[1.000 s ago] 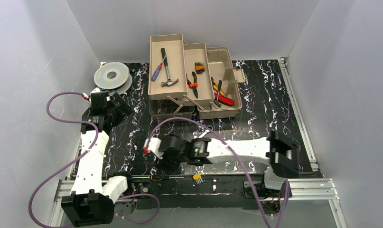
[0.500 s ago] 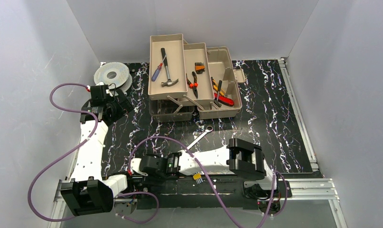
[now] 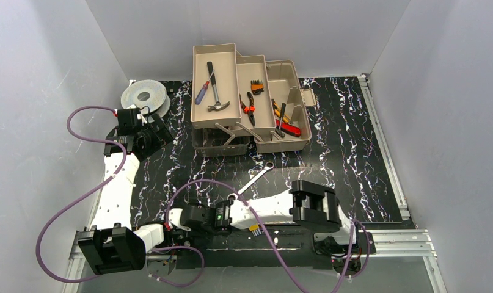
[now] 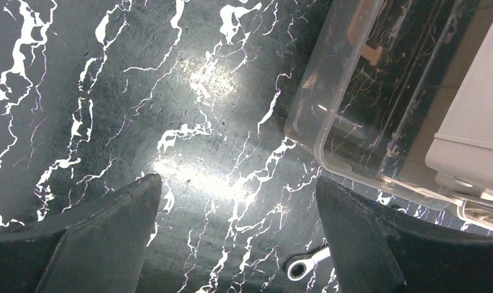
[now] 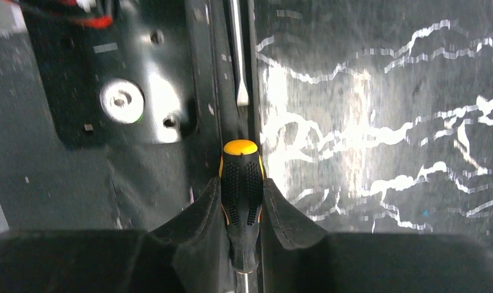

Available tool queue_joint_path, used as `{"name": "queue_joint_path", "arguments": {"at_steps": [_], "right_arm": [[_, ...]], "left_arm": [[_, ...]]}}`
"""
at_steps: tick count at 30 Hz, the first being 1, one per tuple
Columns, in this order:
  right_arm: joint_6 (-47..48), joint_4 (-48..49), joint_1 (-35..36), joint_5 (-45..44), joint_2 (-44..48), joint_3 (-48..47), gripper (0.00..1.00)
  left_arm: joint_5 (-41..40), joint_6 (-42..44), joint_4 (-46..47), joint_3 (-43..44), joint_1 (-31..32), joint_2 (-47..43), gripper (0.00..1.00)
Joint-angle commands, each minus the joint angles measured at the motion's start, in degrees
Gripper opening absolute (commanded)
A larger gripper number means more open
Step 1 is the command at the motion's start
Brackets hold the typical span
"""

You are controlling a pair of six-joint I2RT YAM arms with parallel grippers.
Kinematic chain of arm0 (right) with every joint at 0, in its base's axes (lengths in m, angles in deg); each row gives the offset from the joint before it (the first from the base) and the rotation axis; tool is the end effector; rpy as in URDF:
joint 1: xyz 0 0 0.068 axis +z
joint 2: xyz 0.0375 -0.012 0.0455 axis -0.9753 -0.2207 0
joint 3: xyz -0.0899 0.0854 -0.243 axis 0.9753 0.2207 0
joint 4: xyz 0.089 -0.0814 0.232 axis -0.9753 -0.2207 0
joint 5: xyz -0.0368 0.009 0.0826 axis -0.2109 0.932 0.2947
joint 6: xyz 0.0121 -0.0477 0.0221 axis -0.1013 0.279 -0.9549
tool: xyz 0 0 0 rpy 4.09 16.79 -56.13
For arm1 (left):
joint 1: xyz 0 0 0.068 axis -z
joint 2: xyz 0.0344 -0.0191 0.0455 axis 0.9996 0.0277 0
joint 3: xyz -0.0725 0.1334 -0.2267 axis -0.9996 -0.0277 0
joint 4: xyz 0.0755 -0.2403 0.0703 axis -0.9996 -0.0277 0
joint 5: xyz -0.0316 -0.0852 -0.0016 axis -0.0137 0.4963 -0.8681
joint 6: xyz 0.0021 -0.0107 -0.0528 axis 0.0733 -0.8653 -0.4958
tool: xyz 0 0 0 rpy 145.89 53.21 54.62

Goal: Pack the tool kit

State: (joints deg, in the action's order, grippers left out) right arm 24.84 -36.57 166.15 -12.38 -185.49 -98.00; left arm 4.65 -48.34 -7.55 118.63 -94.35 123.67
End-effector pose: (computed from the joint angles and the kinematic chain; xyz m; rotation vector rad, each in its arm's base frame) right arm 0.0150 0.4501 0.1718 -1.7616 1.7637 0.4229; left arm 0.2337 0.0232 0.3267 -0.6461 2.2285 -0.2254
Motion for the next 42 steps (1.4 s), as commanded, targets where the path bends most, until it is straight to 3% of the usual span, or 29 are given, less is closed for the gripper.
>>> {"name": "queue_joint_path", "arguments": {"at_steps": [1,12,23,32,42], "right_arm": [[0.05,5.56,-1.96,-5.99,9.78,5.45,0.06],[-7.06,11.02,-11.01,-5.17,29.53,16.77,0.01],[-22.19,10.76,-39.66,-0.30,49.60,21.09,0.01],[-27.94,5.77,-61.45,5.36,43.84,13.25,0.01],[-27.85,1.54,-68.81,9.72,23.82,-3.22,0.01]], "left_arm": [[0.97,0.50,0.59,0.70,-0.39,-0.34,0.98],[2.34,0.69,1.63,0.00,-0.40,-0.10,0.98],[7.78,1.44,4.58,-2.49,-0.33,0.09,0.98],[11.87,1.19,5.98,-2.93,-0.37,2.18,0.98],[13.67,2.14,6.84,-4.10,-0.39,3.63,0.98]]}}
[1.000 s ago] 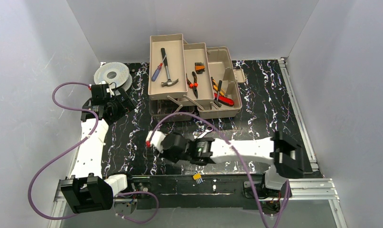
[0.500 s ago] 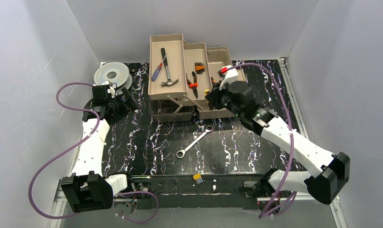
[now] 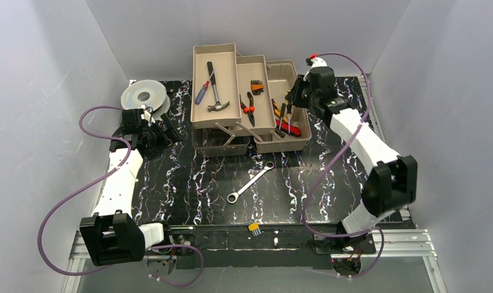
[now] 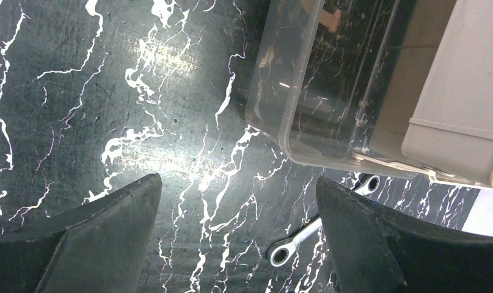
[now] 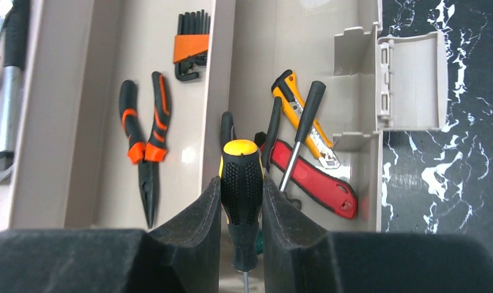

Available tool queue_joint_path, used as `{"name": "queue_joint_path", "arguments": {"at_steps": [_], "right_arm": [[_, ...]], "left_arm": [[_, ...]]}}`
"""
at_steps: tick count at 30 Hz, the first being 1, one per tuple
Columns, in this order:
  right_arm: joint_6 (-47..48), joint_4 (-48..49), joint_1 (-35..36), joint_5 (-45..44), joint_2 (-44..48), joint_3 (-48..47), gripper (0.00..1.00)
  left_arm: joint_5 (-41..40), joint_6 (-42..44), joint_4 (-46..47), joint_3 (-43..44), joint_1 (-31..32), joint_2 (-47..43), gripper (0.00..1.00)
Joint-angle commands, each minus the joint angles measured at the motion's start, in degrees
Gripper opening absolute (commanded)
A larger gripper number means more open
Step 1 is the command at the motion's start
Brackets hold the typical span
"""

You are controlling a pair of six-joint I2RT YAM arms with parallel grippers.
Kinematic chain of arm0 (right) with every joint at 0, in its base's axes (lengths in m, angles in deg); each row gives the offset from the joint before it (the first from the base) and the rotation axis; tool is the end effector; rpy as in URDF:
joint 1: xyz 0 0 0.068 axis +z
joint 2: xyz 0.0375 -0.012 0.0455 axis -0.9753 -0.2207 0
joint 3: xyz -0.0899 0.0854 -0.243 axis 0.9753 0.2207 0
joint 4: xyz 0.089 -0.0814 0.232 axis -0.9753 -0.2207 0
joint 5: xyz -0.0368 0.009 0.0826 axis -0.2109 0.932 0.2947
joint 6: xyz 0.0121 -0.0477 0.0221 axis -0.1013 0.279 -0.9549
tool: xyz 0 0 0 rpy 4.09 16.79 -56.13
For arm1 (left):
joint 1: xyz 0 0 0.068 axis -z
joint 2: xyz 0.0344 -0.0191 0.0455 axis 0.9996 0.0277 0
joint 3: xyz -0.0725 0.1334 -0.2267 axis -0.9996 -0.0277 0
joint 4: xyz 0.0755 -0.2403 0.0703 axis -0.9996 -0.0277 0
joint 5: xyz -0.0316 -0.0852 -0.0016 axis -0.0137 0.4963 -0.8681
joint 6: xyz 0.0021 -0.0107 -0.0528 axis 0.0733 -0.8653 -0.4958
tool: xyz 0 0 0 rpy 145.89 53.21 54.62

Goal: Pack the tool kit

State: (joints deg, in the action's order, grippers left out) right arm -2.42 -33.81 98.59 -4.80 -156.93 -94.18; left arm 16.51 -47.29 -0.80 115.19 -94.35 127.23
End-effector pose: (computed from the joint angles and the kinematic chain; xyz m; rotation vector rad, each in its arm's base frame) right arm 0.3467 0.1336 0.3516 0.0529 2.0113 0.4484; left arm 0.2525 0.0178 0.3031 -0.5258 2.2717 -0.4545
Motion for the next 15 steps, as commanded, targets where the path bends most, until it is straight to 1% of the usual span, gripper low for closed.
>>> {"name": "queue_joint_path", "arguments": {"at_steps": [1,6,15], "right_arm": [[-0.52,-1.52,-1.64,2.15,-6.45,-8.58,0.01],[-0.24,-4.29,-3.39,2.14,-14.36,-17.11,0.01],[1.93,-5.08,-3.84,0.72,-24.35,-26.59,0.01]], "left_arm": [[1.92,1.11,0.13,-0.76,-0.40,0.23,0.98],[5.00,0.99,1.10,-1.84,-0.36,1.91,0.98],[10.22,1.78,3.11,-2.02,-0.35,5.47,0.98]]}}
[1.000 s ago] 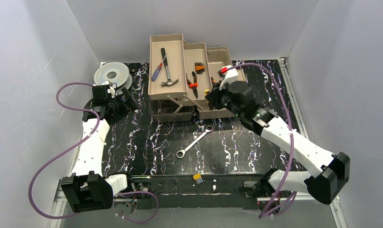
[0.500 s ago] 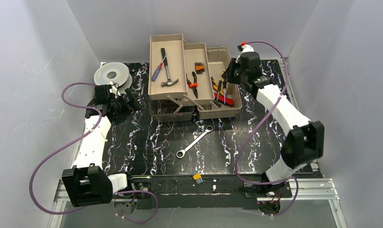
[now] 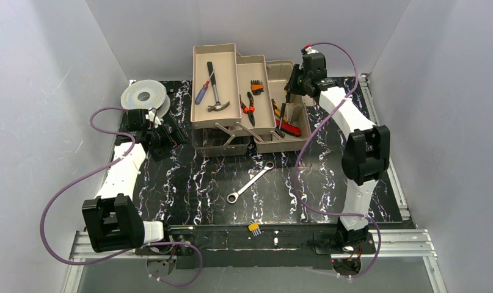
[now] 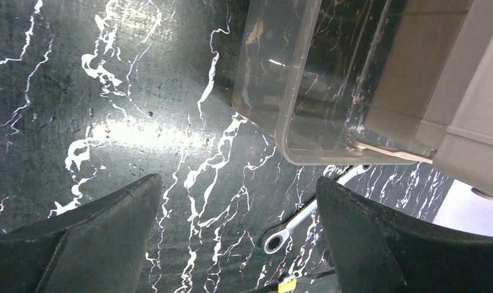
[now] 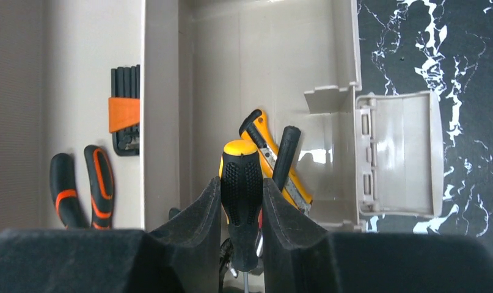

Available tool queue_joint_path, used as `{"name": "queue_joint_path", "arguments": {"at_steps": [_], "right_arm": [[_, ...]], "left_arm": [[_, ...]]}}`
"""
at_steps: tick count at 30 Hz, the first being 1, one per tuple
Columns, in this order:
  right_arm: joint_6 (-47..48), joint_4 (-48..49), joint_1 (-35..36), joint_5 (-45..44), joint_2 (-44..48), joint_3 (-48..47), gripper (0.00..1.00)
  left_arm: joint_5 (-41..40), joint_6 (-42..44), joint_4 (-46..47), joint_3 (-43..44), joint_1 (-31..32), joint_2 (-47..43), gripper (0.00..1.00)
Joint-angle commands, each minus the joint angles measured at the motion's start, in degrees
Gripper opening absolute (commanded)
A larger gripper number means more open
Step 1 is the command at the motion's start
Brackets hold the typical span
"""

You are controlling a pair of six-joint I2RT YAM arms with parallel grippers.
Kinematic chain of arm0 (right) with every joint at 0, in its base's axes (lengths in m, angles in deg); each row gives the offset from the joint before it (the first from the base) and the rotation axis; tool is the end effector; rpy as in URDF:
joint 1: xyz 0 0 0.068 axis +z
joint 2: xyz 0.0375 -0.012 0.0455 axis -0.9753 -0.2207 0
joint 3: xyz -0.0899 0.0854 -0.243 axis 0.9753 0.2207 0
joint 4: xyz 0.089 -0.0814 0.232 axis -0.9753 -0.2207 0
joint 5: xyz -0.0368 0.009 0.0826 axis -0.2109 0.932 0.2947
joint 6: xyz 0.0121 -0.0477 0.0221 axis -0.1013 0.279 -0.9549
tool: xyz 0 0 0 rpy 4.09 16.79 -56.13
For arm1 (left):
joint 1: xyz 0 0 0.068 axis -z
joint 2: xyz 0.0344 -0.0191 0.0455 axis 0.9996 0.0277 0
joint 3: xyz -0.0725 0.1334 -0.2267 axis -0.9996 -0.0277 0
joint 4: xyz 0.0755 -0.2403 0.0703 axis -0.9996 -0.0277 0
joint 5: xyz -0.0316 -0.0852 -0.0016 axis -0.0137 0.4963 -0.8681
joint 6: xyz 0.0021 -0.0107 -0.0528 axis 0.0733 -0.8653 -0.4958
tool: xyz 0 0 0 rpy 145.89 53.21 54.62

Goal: Pack the tool kit

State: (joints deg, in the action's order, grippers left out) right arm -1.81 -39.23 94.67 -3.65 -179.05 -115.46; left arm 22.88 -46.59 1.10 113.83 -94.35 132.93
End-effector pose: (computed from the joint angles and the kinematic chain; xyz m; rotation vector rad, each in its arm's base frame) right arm 0.4448 0.1385 0.3179 0.1008 2.1147 0.3863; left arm 0.2702 0.0158 0.2746 -0.4939 2.3665 -0.5782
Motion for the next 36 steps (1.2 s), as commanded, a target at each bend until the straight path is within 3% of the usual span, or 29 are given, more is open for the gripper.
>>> {"name": "queue_joint_path", "arguments": {"at_steps": [1,5,7,9,12,14,28,36], "right_arm": [[1.39,0.27,0.09,-0.35,-2.94,-5.99,0.01],[1.94,-0.61,0.05,-0.14,-5.43,-8.98,0.02],[2.20,-1.76,0.01,-0.15,-6.17,-10.72,0.07],[2.57,-2.20,0.00,0.32,-6.00,-11.48,0.20],[3.05,-2.31,-0.01,1.01,-4.10,-10.97,0.56],[3.22,-1.92,-0.01,0.97,-1.90,-9.44,0.67],[2.12,-1.85,-1.60,-2.41,17.99,9.34,0.72],[-3.00,-1.01,-5.28,-0.84,23.51,20.86,0.72]], "left_arm": [[4.25,0.99,1.55,-0.91,-0.35,-0.10,0.98],[5.02,0.85,1.82,-1.20,-0.36,1.18,0.98],[5.32,0.91,1.72,-0.95,-0.35,1.91,0.98],[5.58,0.85,1.63,-0.76,-0.38,2.33,0.98],[5.76,0.85,1.64,-0.84,-0.34,2.11,0.98],[5.52,0.94,1.70,-1.04,-0.33,1.50,0.98],[8.18,0.45,2.69,-2.35,-0.35,-1.31,0.98],[10.54,-0.63,4.18,-3.07,-0.33,-1.51,0.98]]}}
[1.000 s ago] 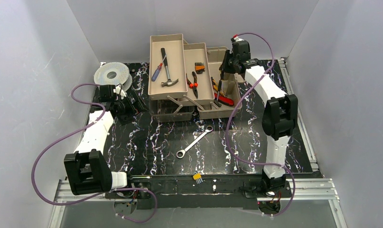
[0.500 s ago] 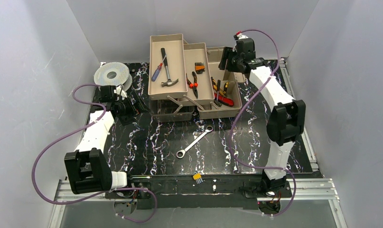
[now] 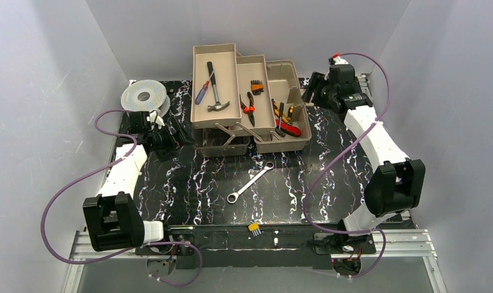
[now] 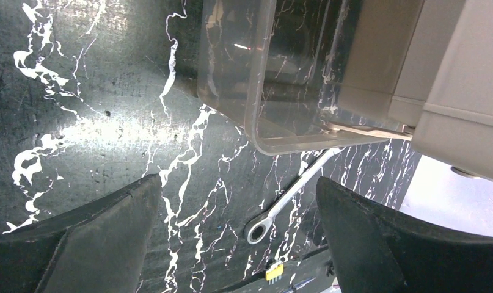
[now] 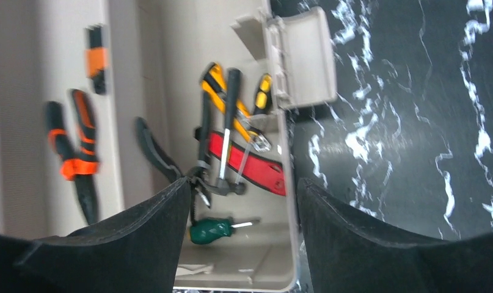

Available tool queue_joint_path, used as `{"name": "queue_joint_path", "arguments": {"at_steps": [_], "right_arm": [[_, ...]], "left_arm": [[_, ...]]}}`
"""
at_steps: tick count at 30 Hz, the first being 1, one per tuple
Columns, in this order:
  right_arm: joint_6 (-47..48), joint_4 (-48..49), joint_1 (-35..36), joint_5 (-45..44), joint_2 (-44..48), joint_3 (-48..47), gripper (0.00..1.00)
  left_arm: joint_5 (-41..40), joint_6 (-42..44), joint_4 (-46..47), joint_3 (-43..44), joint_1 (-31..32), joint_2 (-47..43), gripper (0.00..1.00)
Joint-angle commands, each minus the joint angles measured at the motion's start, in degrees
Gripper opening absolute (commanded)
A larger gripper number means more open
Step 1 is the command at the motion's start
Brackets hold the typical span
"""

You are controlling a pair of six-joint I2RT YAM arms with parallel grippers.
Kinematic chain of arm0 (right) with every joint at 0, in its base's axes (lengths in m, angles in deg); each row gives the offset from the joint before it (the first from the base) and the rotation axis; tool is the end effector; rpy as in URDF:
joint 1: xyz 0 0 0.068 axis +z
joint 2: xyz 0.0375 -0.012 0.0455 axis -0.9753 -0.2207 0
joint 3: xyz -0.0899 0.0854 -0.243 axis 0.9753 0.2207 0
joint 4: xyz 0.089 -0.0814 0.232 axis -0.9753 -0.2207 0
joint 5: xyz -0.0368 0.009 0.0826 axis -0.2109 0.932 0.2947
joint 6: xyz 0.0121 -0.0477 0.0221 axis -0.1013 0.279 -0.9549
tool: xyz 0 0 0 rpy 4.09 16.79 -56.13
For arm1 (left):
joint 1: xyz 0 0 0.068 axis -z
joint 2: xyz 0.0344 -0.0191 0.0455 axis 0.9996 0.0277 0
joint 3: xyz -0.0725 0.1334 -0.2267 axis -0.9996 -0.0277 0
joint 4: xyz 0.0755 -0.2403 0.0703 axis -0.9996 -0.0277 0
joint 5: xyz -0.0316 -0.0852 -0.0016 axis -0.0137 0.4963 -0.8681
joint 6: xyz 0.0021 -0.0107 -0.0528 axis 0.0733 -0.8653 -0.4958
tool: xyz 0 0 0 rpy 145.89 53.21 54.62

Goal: Pack the tool kit

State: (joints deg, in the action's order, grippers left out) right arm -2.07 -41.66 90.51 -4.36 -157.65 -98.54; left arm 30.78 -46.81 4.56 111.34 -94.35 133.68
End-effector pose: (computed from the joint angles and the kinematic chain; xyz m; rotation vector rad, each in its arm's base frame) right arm 0.3602 0.0834 0.3603 0.1870 2.0668 0.3427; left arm 0.2718 0.0115 0.2631 -0.4290 2.3647 -0.7459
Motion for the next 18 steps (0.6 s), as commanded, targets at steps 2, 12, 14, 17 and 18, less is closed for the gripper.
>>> {"name": "queue_joint_path", "arguments": {"at_steps": [2,12,14,17,18], "right_arm": [[-3.09,1.56,-1.27,-1.11,2.38,5.44,0.73],[-2.28,0.63,-1.83,1.75,-4.64,2.03,0.70],[-2.11,0.18,-1.83,1.72,-5.33,1.82,0.69],[-2.12,-0.63,-1.82,1.78,-5.92,2.74,0.68],[-2.14,-0.65,-1.83,1.72,-6.02,3.38,0.68]], "left_arm": [[3.10,-0.59,1.04,-0.66,-0.36,-2.09,0.98],[5.72,-1.64,2.27,-0.60,-0.34,0.73,0.98],[5.69,-1.72,2.38,-0.70,-0.38,1.13,0.98],[6.13,-2.15,2.74,-0.58,-0.32,2.07,0.98],[6.41,-2.37,2.80,-0.25,-0.36,2.63,0.98]]}}
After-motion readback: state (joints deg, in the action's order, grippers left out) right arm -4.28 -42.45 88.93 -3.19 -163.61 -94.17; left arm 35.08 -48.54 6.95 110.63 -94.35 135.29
